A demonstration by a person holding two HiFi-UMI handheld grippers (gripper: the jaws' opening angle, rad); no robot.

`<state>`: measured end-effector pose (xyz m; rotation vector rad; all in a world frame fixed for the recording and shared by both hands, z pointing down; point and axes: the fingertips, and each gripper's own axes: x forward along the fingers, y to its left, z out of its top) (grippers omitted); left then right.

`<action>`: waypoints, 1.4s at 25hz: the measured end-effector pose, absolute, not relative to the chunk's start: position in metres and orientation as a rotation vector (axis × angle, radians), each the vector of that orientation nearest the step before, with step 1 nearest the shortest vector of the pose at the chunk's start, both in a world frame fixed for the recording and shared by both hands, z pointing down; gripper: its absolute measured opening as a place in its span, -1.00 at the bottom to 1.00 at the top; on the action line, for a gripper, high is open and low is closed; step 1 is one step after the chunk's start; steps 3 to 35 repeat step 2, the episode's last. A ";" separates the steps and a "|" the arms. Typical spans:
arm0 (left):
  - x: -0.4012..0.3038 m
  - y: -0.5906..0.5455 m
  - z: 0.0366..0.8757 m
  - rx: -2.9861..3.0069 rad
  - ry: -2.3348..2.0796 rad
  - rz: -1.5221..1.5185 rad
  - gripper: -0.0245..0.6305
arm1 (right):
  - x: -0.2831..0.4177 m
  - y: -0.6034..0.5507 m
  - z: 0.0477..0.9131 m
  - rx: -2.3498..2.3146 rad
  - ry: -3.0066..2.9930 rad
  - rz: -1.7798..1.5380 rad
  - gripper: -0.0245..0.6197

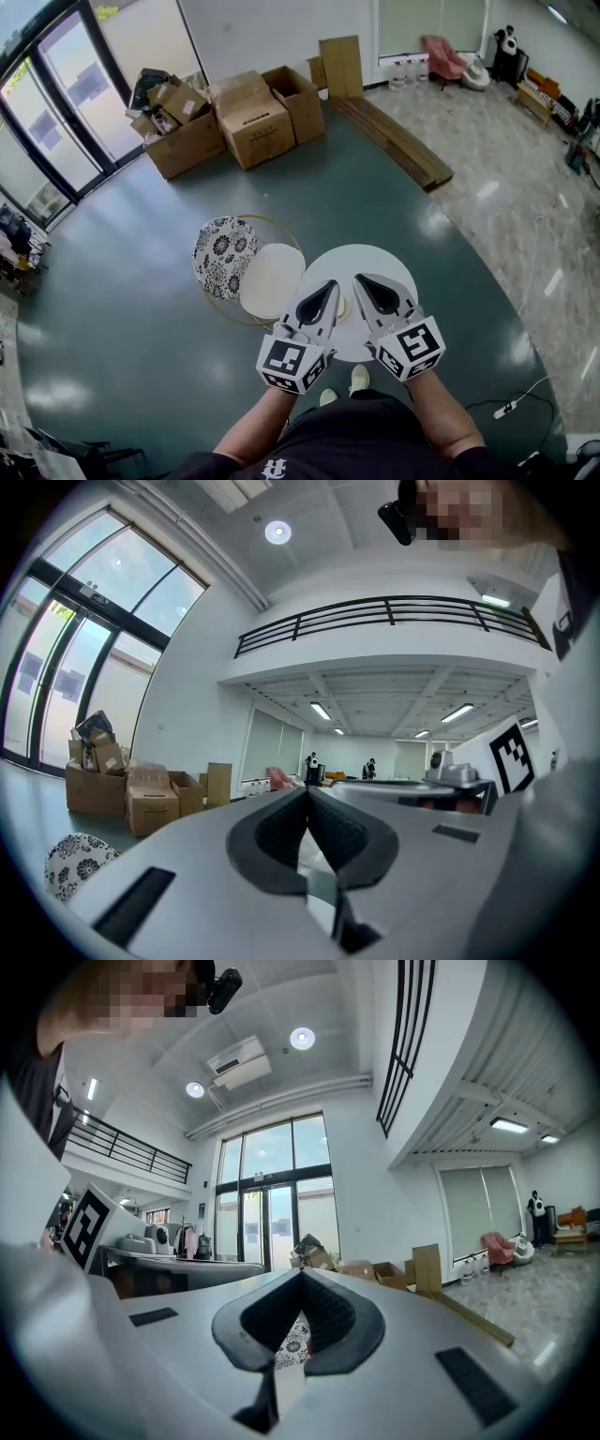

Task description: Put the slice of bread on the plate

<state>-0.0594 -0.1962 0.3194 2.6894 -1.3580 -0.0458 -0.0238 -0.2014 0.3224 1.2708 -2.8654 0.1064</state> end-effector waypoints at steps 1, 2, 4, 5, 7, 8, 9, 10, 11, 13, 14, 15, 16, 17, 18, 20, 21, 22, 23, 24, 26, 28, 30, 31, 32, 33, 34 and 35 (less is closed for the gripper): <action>-0.058 -0.196 0.320 2.690 -1.358 -0.047 -0.91 | -0.023 -0.202 0.323 1.272 -2.865 0.106 -0.90; -0.057 -0.196 0.320 2.691 -1.357 -0.048 -0.91 | -0.022 -0.202 0.323 1.273 -2.864 0.106 -0.90; -0.057 -0.196 0.320 2.691 -1.357 -0.048 -0.91 | -0.022 -0.202 0.323 1.273 -2.864 0.106 -0.90; -0.057 -0.196 0.320 2.691 -1.357 -0.048 -0.91 | -0.022 -0.202 0.323 1.273 -2.864 0.106 -0.90; -0.057 -0.196 0.320 2.691 -1.357 -0.048 -0.91 | -0.022 -0.202 0.323 1.273 -2.864 0.106 -0.90; -0.057 -0.196 0.320 2.691 -1.357 -0.048 -0.91 | -0.022 -0.202 0.323 1.273 -2.864 0.106 -0.90; -0.057 -0.196 0.320 2.691 -1.357 -0.048 -0.91 | -0.022 -0.202 0.323 1.273 -2.864 0.106 -0.90; -0.057 -0.196 0.320 2.691 -1.357 -0.048 -0.91 | -0.022 -0.202 0.323 1.273 -2.864 0.106 -0.90; -0.057 -0.196 0.320 2.691 -1.357 -0.048 -0.91 | -0.022 -0.202 0.323 1.273 -2.864 0.106 -0.90; -0.057 -0.196 0.320 2.691 -1.357 -0.048 -0.91 | -0.022 -0.202 0.323 1.273 -2.864 0.106 -0.90; -0.057 -0.196 0.320 2.691 -1.357 -0.048 -0.91 | -0.022 -0.202 0.323 1.273 -2.864 0.106 -0.90; -0.057 -0.196 0.320 2.691 -1.357 -0.048 -0.91 | -0.022 -0.202 0.323 1.273 -2.864 0.106 -0.90; -0.057 -0.196 0.320 2.691 -1.357 -0.048 -0.91 | -0.022 -0.202 0.323 1.273 -2.864 0.106 -0.90; -0.057 -0.196 0.320 2.691 -1.357 -0.048 -0.91 | -0.022 -0.202 0.323 1.273 -2.864 0.106 -0.90; -0.057 -0.196 0.320 2.691 -1.357 -0.048 -0.91 | -0.022 -0.202 0.323 1.273 -2.864 0.106 -0.90; -0.057 -0.196 0.320 2.691 -1.357 -0.048 -0.91 | -0.022 -0.202 0.323 1.273 -2.864 0.106 -0.90; -0.057 -0.196 0.320 2.691 -1.357 -0.048 -0.91 | -0.022 -0.202 0.323 1.273 -2.864 0.106 -0.90; -0.057 -0.196 0.320 2.691 -1.357 -0.048 -0.91 | -0.022 -0.202 0.323 1.273 -2.864 0.106 -0.90; -0.057 -0.196 0.320 2.691 -1.357 -0.048 -0.91 | -0.022 -0.202 0.323 1.273 -2.864 0.106 -0.90; -0.057 -0.196 0.320 2.691 -1.357 -0.048 -0.91 | -0.022 -0.202 0.323 1.273 -2.864 0.106 -0.90; -0.057 -0.196 0.320 2.691 -1.357 -0.048 -0.91 | -0.022 -0.202 0.323 1.273 -2.864 0.106 -0.90; -0.057 -0.196 0.320 2.691 -1.357 -0.048 -0.91 | -0.022 -0.202 0.323 1.273 -2.864 0.106 -0.90; -0.057 -0.196 0.320 2.691 -1.357 -0.048 -0.91 | -0.022 -0.202 0.323 1.273 -2.864 0.106 -0.90; -0.057 -0.196 0.320 2.691 -1.357 -0.048 -0.91 | -0.022 -0.202 0.323 1.273 -2.864 0.106 -0.90; -0.057 -0.196 0.320 2.691 -1.357 -0.048 -0.91 | -0.022 -0.202 0.323 1.273 -2.864 0.106 -0.90; -0.057 -0.196 0.320 2.691 -1.357 -0.048 -0.91 | -0.022 -0.202 0.323 1.273 -2.864 0.106 -0.90; -0.057 -0.196 0.320 2.691 -1.357 -0.048 -0.91 | -0.022 -0.202 0.323 1.273 -2.864 0.106 -0.90; -0.057 -0.196 0.320 2.691 -1.357 -0.048 -0.91 | -0.022 -0.202 0.323 1.273 -2.864 0.106 -0.90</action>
